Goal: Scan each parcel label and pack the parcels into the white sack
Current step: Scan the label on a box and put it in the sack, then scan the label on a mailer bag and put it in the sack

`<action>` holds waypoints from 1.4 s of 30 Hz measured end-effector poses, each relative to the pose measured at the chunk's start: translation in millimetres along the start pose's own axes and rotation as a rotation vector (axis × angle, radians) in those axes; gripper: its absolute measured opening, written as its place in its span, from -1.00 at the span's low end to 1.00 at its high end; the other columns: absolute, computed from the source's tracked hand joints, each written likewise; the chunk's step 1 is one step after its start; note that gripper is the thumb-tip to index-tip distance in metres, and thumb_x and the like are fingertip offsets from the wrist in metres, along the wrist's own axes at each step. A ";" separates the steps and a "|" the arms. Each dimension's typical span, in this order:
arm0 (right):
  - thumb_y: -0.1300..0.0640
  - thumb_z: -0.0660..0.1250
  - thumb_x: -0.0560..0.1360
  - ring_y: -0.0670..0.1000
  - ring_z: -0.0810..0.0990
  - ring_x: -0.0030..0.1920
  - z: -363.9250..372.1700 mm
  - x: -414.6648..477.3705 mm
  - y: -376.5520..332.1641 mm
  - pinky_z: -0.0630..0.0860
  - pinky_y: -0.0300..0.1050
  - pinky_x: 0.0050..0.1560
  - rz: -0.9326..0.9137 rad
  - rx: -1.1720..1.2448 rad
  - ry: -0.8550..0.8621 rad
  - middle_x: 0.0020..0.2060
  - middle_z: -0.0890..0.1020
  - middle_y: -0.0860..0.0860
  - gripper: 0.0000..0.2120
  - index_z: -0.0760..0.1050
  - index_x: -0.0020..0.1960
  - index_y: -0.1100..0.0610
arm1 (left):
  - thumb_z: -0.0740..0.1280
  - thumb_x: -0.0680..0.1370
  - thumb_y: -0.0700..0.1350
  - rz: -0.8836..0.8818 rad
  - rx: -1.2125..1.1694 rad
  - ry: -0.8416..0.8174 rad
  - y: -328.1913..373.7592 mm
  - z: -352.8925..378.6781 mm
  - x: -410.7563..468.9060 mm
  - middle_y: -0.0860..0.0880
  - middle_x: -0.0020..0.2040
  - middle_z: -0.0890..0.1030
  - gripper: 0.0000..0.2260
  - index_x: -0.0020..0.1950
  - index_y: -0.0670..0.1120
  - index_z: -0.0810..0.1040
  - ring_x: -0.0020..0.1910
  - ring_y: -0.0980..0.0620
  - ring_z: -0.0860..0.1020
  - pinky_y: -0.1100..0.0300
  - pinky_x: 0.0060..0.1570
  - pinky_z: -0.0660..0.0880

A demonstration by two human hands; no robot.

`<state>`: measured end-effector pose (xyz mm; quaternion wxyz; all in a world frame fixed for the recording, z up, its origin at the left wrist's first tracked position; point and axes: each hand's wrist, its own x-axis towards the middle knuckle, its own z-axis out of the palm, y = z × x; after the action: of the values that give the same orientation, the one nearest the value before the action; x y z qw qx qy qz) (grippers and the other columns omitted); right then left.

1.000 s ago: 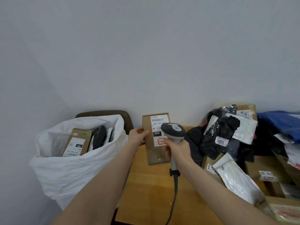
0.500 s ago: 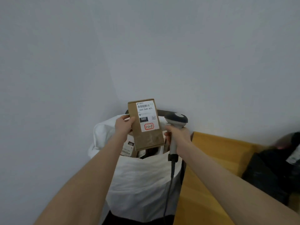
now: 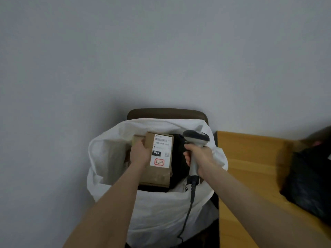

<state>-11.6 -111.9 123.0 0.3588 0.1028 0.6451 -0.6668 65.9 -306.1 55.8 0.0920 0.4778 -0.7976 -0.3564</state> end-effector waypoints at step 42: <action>0.16 0.45 0.46 0.04 0.50 -0.51 -544.5 -124.1 7.3 0.48 -0.15 -0.44 -0.047 0.275 0.603 -0.47 0.56 0.15 -0.80 0.49 -0.07 0.26 | 0.33 0.54 -0.09 0.771 0.481 -0.441 318.6 344.1 -379.7 -0.08 0.33 0.35 -0.53 0.43 -0.01 0.33 0.26 -0.08 0.42 0.05 0.03 0.47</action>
<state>-95.0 440.3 111.9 0.1190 0.3282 0.6282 -0.6953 -123.9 265.8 87.6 -0.0664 0.0695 -0.9761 -0.1950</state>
